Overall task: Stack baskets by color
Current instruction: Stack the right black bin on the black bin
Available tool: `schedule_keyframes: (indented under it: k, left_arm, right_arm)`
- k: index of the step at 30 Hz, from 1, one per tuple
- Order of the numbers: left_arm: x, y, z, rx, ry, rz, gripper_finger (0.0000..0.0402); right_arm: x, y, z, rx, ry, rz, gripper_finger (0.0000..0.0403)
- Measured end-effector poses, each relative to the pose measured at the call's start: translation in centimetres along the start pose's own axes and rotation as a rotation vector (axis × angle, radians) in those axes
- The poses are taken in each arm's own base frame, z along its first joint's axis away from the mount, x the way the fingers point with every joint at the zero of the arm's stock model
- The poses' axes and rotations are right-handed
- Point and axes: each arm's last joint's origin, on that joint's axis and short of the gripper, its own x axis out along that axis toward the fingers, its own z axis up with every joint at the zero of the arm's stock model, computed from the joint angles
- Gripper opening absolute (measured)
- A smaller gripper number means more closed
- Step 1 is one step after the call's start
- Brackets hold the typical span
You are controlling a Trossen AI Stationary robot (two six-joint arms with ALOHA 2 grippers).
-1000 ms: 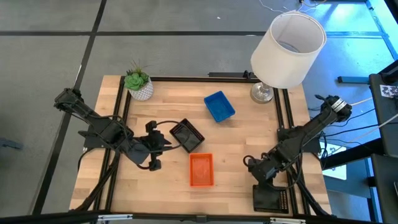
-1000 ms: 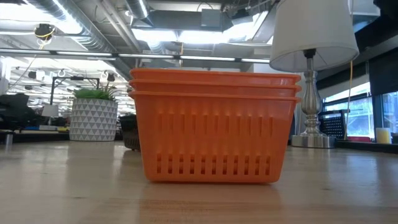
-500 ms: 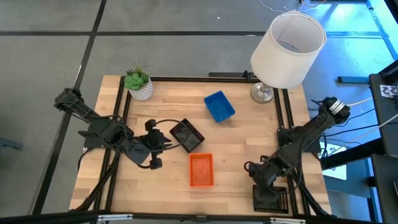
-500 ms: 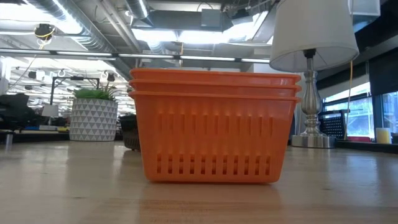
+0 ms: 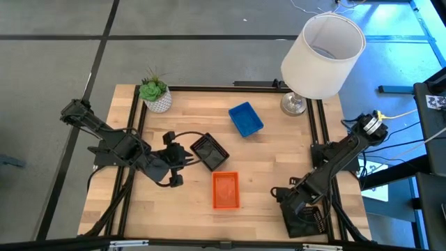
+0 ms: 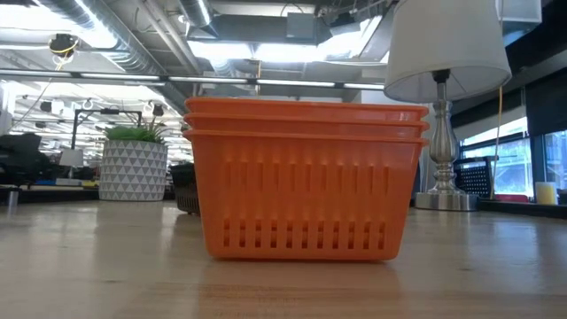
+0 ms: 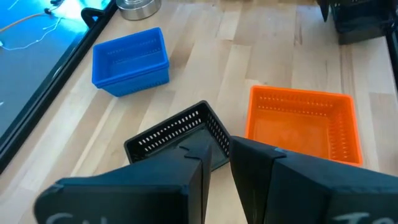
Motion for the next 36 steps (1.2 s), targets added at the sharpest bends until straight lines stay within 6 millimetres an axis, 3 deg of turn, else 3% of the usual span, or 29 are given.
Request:
schedule_keyframes:
  k: [7, 14, 36]
  left_arm:
    - [0.0, 0.0, 0.0, 0.0, 0.0, 0.0, 0.005]
    - [0.0, 0.0, 0.0, -0.001, 0.0, 0.001, 0.005]
    - [0.0, 0.0, 0.0, -0.002, -0.001, 0.001, 0.005]
  right_arm:
    - [0.7, 0.2, 0.2, -0.02, 0.024, 0.011, 0.0094]
    - [-0.2, 1.2, 0.6, -0.108, 0.007, 0.053, 0.0094]
    - [-0.2, 2.2, -0.1, -0.095, 0.068, 0.128, 0.0094]
